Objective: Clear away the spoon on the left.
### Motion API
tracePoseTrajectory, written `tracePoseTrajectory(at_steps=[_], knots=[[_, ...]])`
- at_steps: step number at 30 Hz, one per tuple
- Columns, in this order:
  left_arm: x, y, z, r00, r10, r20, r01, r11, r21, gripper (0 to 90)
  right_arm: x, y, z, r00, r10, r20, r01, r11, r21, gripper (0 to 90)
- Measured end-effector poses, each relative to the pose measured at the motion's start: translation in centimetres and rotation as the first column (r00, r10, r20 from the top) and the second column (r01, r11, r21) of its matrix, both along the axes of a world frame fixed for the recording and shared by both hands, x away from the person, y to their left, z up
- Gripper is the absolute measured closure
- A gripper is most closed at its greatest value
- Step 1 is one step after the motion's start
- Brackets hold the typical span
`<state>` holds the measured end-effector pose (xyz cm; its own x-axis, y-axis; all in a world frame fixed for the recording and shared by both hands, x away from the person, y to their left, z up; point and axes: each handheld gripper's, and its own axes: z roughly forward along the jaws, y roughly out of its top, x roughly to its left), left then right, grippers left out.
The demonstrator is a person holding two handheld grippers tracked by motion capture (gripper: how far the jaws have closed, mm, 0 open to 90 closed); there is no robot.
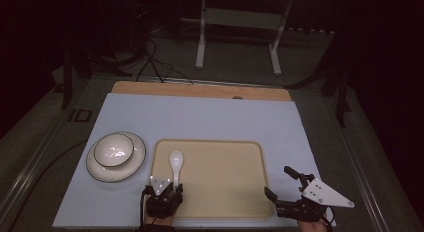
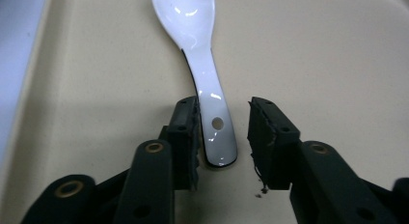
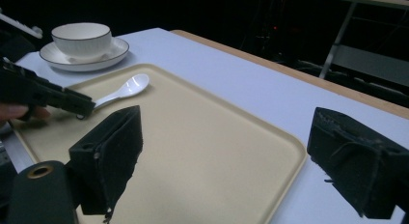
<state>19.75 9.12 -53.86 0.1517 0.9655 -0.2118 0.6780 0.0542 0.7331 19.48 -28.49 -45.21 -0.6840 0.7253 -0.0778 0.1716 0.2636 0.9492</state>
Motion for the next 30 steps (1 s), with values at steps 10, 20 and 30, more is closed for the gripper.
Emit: tracePoseTrajectory(at_steps=[10, 20, 30], knots=[[1.0, 0.2, 2.7, 0.9933, -0.114, -0.015, 0.115, 0.9924, 0.045, 50.9, 0.3, -0.4, -0.3, 0.9995, -0.011, -0.029, 0.011, 0.9999, 0.002, 11.5], [2.3, 1.1, 5.2, 0.9660, -0.259, -0.005, 0.259, 0.9660, -0.004, 7.2, 0.1, -0.5, -0.2, 0.9996, -0.013, -0.025, 0.013, 0.9999, -0.001, 11.5], [3.3, 3.0, 7.5, 0.9192, -0.386, 0.076, 0.384, 0.9222, 0.049, 1.2, -0.1, -0.4, -0.1, 0.9997, -0.008, -0.021, 0.008, 1.0000, -0.001, 11.5]])
